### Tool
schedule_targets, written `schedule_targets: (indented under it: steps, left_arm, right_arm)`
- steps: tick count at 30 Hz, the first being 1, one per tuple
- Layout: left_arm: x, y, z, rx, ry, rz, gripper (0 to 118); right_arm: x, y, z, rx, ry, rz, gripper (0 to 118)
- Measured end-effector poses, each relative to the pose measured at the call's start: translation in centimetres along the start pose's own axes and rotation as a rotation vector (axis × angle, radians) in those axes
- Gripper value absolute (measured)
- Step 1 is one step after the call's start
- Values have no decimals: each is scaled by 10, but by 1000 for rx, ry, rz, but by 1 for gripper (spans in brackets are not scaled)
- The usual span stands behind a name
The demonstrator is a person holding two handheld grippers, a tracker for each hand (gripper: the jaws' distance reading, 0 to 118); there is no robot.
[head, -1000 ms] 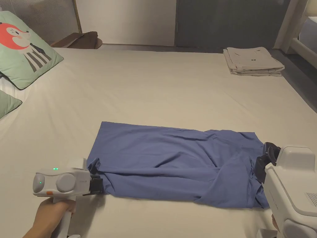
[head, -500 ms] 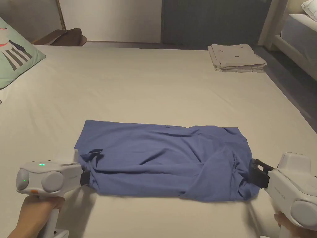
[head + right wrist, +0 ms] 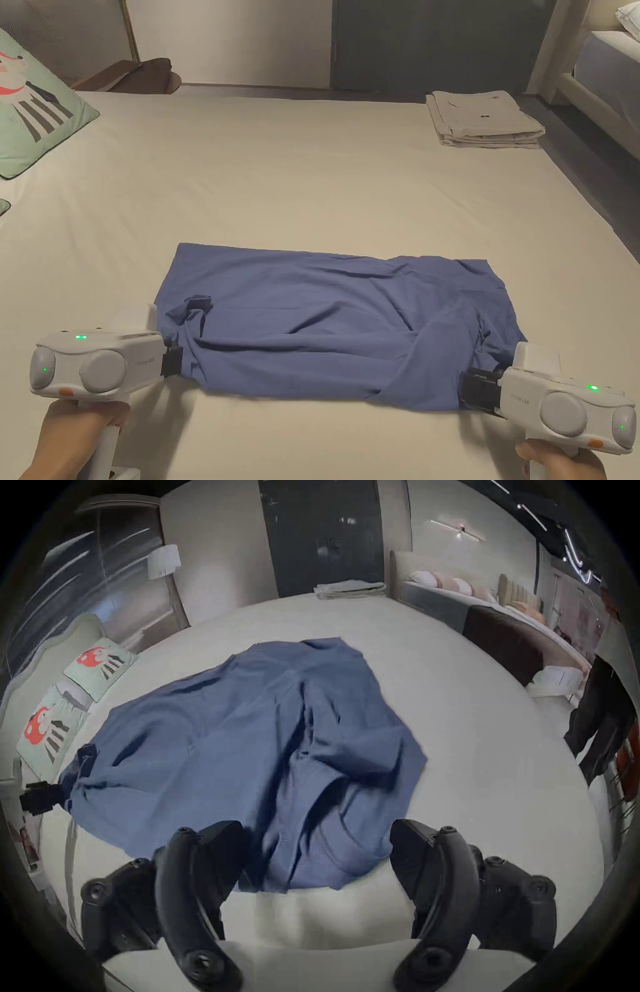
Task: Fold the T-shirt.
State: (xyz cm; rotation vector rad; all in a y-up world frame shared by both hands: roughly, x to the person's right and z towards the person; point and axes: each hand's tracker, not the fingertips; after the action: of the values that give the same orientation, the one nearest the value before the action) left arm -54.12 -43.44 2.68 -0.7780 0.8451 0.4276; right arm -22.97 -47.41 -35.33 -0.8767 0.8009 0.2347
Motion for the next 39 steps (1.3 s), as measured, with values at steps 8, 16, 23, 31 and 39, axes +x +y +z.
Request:
schedule_targets:
  steps: [8, 16, 23, 31, 39]
  left_arm:
    - [-8, -3, 2, -4, -2, 31, 7]
    - [-27, -15, 4, -25, -9, 107, 7]
    - [-51, -33, 33, -30, -41, 192, 7]
    - [-72, -96, 77, -84, -43, 239, 7]
    - [-65, -119, 59, -113, 9, 203, 7]
  right_arm:
    - [-4, -2, 16, 56, 4, -4, 7]
    - [13, -4, 38, 118, 0, -13, 5]
    - [16, -17, 79, 153, -22, 9, 5]
    - [35, -79, 110, 112, -13, -15, 5]
    - [41, -107, 85, 76, -36, -44, 6]
